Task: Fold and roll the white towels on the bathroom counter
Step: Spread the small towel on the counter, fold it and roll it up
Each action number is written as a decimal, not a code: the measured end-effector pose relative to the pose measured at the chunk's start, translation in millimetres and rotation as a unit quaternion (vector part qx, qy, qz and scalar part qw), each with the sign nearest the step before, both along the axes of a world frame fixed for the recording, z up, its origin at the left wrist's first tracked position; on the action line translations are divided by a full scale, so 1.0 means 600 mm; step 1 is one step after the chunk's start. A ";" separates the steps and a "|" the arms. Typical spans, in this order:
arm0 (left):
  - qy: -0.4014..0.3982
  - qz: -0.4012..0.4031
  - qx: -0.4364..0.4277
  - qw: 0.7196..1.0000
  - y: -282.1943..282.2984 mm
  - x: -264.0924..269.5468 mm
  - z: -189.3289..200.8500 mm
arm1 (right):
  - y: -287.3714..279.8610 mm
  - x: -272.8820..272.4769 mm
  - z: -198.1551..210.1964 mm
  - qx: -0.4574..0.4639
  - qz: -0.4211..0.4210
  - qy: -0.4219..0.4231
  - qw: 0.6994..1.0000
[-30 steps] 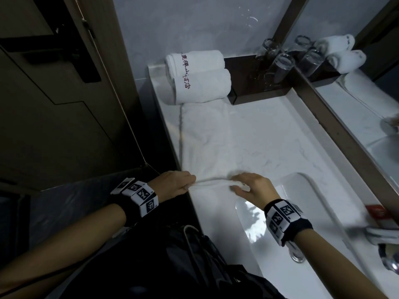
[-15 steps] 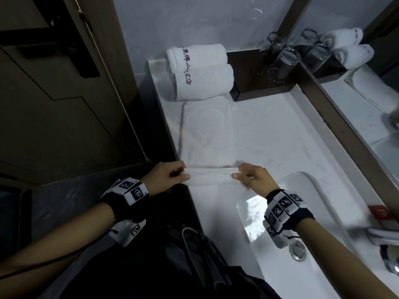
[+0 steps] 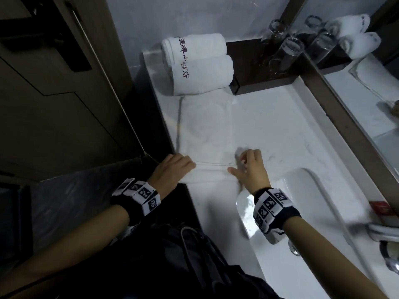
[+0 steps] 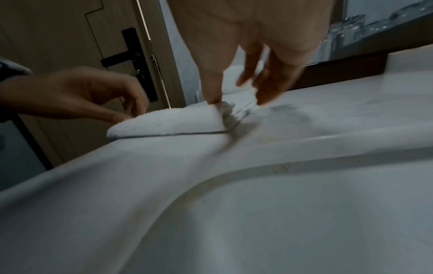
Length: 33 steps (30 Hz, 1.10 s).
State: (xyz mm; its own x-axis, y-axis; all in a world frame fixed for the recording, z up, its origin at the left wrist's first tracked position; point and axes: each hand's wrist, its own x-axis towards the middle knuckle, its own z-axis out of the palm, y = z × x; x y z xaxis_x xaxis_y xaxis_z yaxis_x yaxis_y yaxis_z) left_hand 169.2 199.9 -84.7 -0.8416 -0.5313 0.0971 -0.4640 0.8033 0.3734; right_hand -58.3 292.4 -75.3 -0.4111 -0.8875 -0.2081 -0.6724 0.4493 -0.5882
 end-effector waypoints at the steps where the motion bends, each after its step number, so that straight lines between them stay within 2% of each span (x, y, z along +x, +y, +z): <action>1: -0.003 -0.020 -0.010 1.000 0.005 0.002 -0.001 | 0.002 0.001 0.003 -0.044 0.036 0.008 0.998; 3: -0.004 -0.017 -0.019 1.000 0.015 0.007 -0.002 | 0.008 -0.001 0.006 -0.075 0.121 0.009 0.990; 5: 0.005 0.001 0.015 1.000 0.022 0.017 0.000 | 0.016 -0.005 0.003 -0.058 0.159 -0.001 0.986; 7: 0.001 0.014 0.049 0.999 0.025 0.027 0.002 | 0.021 -0.009 0.001 -0.023 0.153 -0.040 0.987; 9: -0.002 0.027 0.061 0.998 0.024 0.033 0.002 | 0.027 -0.008 -0.005 0.002 0.165 -0.035 0.986; 12: 0.004 0.037 0.083 0.996 0.025 0.027 0.006 | 0.035 0.001 -0.011 -0.031 0.169 0.005 0.985; 15: 0.011 0.057 0.114 0.992 0.018 0.015 0.014 | 0.037 0.004 -0.004 -0.066 0.155 -0.002 0.986; 18: 0.011 0.079 0.205 0.975 0.002 0.020 0.017 | 0.034 -0.004 0.008 -0.024 0.156 -0.016 0.987; 20: 0.002 0.090 0.267 0.959 -0.008 0.027 0.020 | 0.031 -0.009 0.014 0.017 0.144 -0.058 0.988; 22: -0.003 0.102 0.293 0.951 -0.015 0.028 0.021 | 0.026 -0.010 0.012 0.033 0.127 -0.090 0.987; 26: 0.013 0.135 0.273 0.952 -0.030 0.014 0.023 | 0.004 -0.013 0.002 0.036 0.021 -0.097 0.994; 28: 0.008 0.144 0.212 0.967 -0.036 0.006 0.022 | -0.012 -0.015 0.000 0.023 -0.050 -0.146 0.988; 31: 0.010 0.110 0.117 0.987 -0.043 -0.005 0.021 | -0.027 -0.018 -0.005 0.016 -0.071 -0.179 0.981; 33: 0.010 0.042 0.067 0.997 -0.039 -0.011 0.029 | -0.028 -0.018 -0.008 0.016 -0.061 -0.173 0.983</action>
